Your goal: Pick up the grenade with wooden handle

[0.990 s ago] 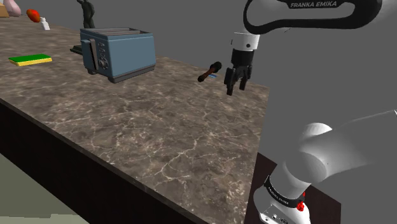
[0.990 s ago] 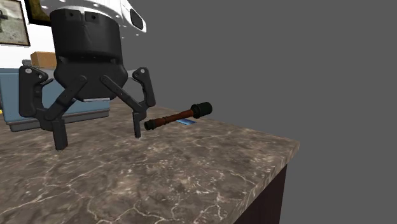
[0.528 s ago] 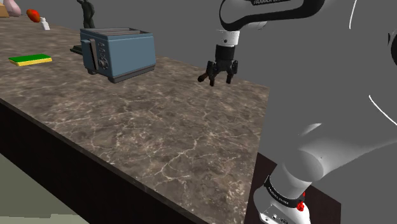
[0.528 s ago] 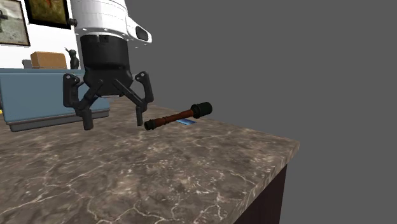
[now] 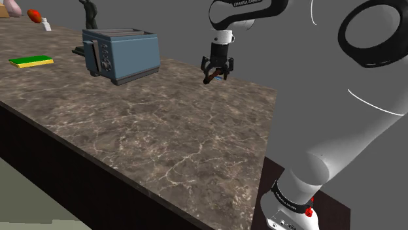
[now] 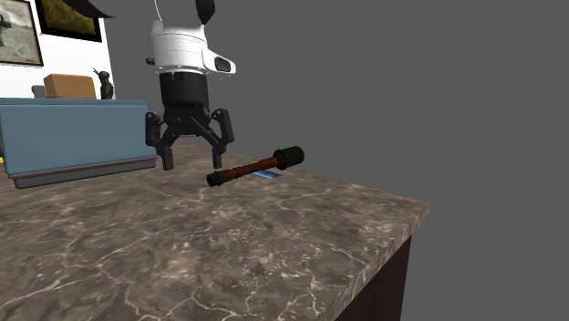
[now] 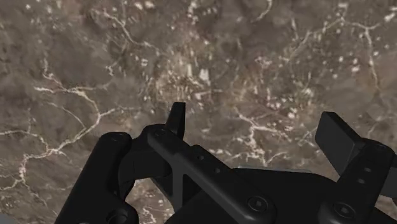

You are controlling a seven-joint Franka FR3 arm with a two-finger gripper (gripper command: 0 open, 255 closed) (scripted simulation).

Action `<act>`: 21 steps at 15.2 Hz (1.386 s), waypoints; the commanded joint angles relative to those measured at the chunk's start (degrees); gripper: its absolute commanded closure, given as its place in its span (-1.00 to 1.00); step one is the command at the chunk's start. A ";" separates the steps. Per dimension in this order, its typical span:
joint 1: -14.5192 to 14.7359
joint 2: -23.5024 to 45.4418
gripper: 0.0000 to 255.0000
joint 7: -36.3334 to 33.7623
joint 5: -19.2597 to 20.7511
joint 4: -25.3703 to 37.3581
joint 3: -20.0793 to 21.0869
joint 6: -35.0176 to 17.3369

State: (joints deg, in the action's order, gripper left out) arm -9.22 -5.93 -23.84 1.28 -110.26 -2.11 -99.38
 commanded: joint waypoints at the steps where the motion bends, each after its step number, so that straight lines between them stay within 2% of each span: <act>1: -0.71 3.95 -1.00 -3.07 0.04 4.31 -0.50 0.09; 10: -4.20 21.74 -1.00 -14.34 -0.97 26.51 -4.28 3.41; 18: -9.27 38.75 -1.00 -22.74 -3.82 51.85 -7.86 10.96; 21: -9.02 37.90 -1.00 -22.81 -3.69 48.13 -7.84 8.09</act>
State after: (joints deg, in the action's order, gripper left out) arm -18.21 31.72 -46.47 -2.37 -61.96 -9.93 -90.81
